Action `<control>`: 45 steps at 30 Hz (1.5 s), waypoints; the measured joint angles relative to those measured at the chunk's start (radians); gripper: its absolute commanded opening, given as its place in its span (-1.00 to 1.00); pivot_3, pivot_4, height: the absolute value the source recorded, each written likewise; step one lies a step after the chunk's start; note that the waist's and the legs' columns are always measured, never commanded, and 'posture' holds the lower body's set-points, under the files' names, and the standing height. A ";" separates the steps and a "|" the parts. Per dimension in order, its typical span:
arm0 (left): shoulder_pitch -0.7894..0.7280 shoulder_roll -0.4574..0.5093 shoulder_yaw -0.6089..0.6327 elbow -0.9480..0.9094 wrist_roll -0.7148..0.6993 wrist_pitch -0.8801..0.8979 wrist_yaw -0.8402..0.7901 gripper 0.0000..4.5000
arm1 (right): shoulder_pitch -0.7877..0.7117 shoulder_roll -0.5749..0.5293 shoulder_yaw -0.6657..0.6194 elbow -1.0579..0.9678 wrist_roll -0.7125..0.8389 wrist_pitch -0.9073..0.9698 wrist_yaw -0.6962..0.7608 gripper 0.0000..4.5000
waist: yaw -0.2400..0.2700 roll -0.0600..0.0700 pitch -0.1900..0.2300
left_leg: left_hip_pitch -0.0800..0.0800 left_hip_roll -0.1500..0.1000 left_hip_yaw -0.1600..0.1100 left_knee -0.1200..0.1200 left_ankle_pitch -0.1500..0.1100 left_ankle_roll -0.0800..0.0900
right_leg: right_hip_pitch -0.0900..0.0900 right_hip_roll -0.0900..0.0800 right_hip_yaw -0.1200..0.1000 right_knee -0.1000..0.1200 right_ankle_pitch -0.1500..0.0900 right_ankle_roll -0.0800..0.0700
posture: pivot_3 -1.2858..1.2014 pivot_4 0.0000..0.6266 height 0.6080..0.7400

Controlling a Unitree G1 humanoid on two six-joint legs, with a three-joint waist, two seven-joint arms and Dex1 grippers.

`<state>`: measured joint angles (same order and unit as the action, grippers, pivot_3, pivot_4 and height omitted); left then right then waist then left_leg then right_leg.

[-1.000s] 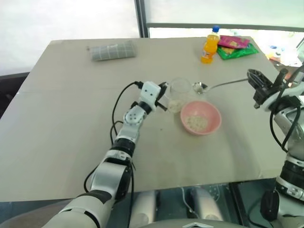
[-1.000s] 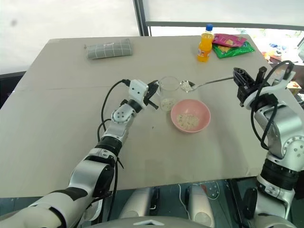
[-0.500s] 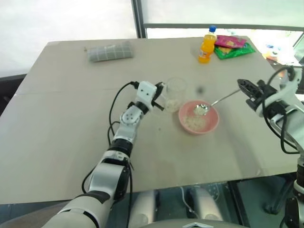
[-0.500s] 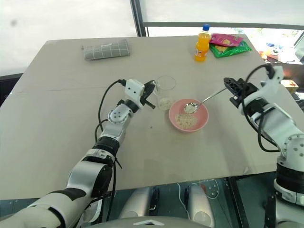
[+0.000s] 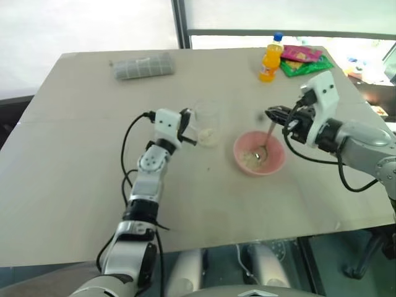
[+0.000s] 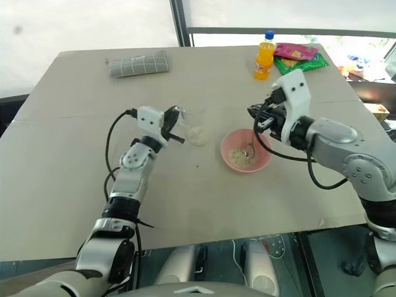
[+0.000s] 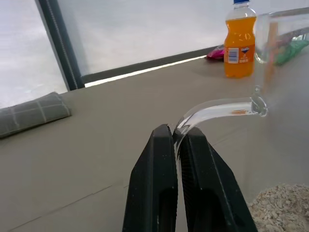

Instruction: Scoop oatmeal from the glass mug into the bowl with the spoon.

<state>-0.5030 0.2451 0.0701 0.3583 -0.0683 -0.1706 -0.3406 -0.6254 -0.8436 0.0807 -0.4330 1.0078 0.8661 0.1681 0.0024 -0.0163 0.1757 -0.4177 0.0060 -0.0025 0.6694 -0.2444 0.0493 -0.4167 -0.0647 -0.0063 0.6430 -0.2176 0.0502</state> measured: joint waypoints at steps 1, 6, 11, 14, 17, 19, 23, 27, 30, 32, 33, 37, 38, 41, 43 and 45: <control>0.003 0.002 0.001 -0.006 -0.002 0.006 0.000 -0.97 | -0.002 -0.002 0.000 -0.003 -0.010 0.000 0.009 -1.00 | 0.003 0.000 0.000 | 0.000 0.000 0.000 0.000 0.000 0.000 | 0.000 0.000 0.000 0.000 0.000 0.000 | 0.03 -0.52 1.00; 0.040 0.010 0.008 -0.079 -0.010 0.062 0.010 -0.97 | -0.018 -0.030 0.030 -0.053 -0.131 0.000 0.138 -1.00 | 0.012 0.000 0.000 | 0.000 0.000 -0.001 0.000 0.000 0.000 | 0.000 0.000 -0.001 0.000 0.000 0.000 | 0.03 -0.52 1.00; 0.050 0.006 0.006 -0.113 -0.010 0.082 0.019 -0.97 | -0.085 0.021 -0.067 0.031 -0.101 0.045 0.143 -1.00 | 0.012 0.000 0.000 | 0.000 0.000 0.000 0.001 0.000 0.000 | 0.000 0.000 0.000 0.000 0.000 0.000 | 0.03 -0.52 1.00; 0.053 0.000 -0.004 -0.115 -0.009 0.083 0.020 -0.97 | -0.212 0.094 -0.188 0.143 -0.049 0.072 0.093 -1.00 | 0.011 0.000 0.000 | 0.000 0.000 0.000 0.001 0.000 0.000 | 0.000 0.000 0.000 0.001 0.000 0.000 | 0.03 -0.52 1.00; 0.055 -0.002 -0.007 -0.111 -0.006 0.080 0.020 -0.97 | -0.306 0.188 -0.262 0.218 0.011 0.093 0.038 -1.00 | 0.008 0.000 0.000 | 0.001 0.000 0.000 0.000 0.000 0.000 | 0.000 0.001 0.000 0.001 0.000 0.000 | 0.03 -0.52 1.00; 0.056 -0.006 -0.013 -0.109 -0.001 0.074 0.020 -0.97 | -0.342 0.247 -0.292 0.259 0.042 0.109 -0.002 -1.00 | 0.009 0.000 0.000 | 0.001 0.000 0.000 0.000 0.000 0.000 | 0.000 0.000 0.000 0.001 0.000 0.000 | 0.03 -0.52 1.00; 0.056 -0.012 -0.020 -0.097 0.005 0.057 0.018 -0.97 | -0.402 0.418 -0.317 0.350 0.077 0.107 -0.082 -1.00 | 0.009 0.000 0.000 | 0.001 0.000 0.001 0.000 0.000 0.000 | 0.000 0.000 0.001 0.002 0.000 0.000 | 0.03 -0.52 1.00; 0.056 -0.028 -0.030 -0.092 -0.012 0.054 -0.002 -0.97 | -0.421 0.524 -0.287 0.383 0.060 0.099 -0.109 -1.00 | 0.013 0.000 0.000 | 0.000 -0.001 0.000 0.000 0.000 0.000 | 0.000 0.000 -0.001 0.002 0.000 0.000 | 0.03 -0.52 1.00; 0.056 -0.036 -0.033 -0.091 -0.014 0.053 -0.005 -0.97 | -0.421 0.575 -0.258 0.398 0.049 0.111 -0.108 -1.00 | 0.011 0.000 0.000 | 0.000 -0.001 0.000 0.000 0.000 0.000 | 0.000 0.000 0.000 0.002 0.000 0.000 | 0.03 -0.52 1.00; 0.056 -0.038 -0.035 -0.091 -0.014 0.052 -0.006 -0.97 | -0.418 0.574 -0.235 0.398 0.031 0.119 -0.099 -1.00 | 0.012 0.000 0.000 | 0.000 -0.001 0.000 0.000 0.000 0.000 | 0.000 0.000 -0.001 0.002 0.000 0.000 | 0.03 -0.52 1.00; 0.056 -0.038 -0.035 -0.089 -0.014 0.052 -0.006 -0.97 | -0.412 0.565 -0.223 0.394 0.015 0.125 -0.088 -1.00 | 0.012 0.000 0.000 | 0.000 -0.001 0.000 0.000 0.000 0.000 | 0.000 0.000 -0.001 0.002 0.000 0.000 | 0.03 -0.52 1.00; 0.056 -0.038 -0.035 -0.089 -0.014 0.051 -0.006 -0.97 | -0.377 0.531 -0.160 0.383 -0.056 0.138 -0.042 -1.00 | 0.008 0.000 0.000 | 0.000 -0.001 0.000 0.000 0.000 0.000 | 0.000 0.000 -0.001 0.002 0.000 0.000 | 0.03 -0.52 1.00; 0.056 -0.038 -0.035 -0.089 -0.014 0.051 -0.006 -0.97 | -0.365 0.530 -0.140 0.382 -0.079 0.138 -0.029 -1.00 | 0.007 0.000 0.000 | 0.000 -0.001 0.000 0.000 0.000 0.000 | 0.000 0.000 -0.001 0.002 0.000 0.000 | 0.03 -0.52 1.00; 0.056 -0.040 -0.036 -0.089 -0.014 0.051 -0.006 -0.97 | -0.350 0.536 -0.116 0.382 -0.106 0.138 -0.009 -1.00 | 0.006 0.000 0.000 | 0.000 -0.001 0.000 0.000 0.000 0.000 | -0.001 0.000 -0.001 0.002 0.000 0.000 | 0.03 -0.52 1.00; 0.056 -0.040 -0.036 -0.089 -0.014 0.051 -0.007 -0.99 | -0.350 0.552 -0.118 0.375 -0.112 0.138 0.000 -0.84 | 0.006 0.000 0.000 | 0.000 -0.001 0.000 0.000 0.000 0.000 | -0.001 0.000 -0.001 0.002 0.000 0.000 | 0.03 -0.52 1.00; 0.056 -0.039 -0.037 -0.089 -0.014 0.051 -0.009 -1.00 | -0.350 0.568 -0.119 0.368 -0.113 0.138 0.002 -0.57 | 0.006 0.000 0.000 | 0.000 -0.001 -0.001 0.000 0.000 0.000 | -0.001 0.000 -0.001 0.002 0.000 0.000 | 0.03 -0.52 1.00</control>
<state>-0.4473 0.2056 0.0331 0.2695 -0.0821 -0.1197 -0.3495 -0.9749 -0.2755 -0.0383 -0.0647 0.8948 1.0043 0.1702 0.0081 -0.0161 0.1757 -0.4173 0.0050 -0.0031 0.6691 -0.2444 0.0492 -0.4173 -0.0644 -0.0073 0.6454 -0.2173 0.0500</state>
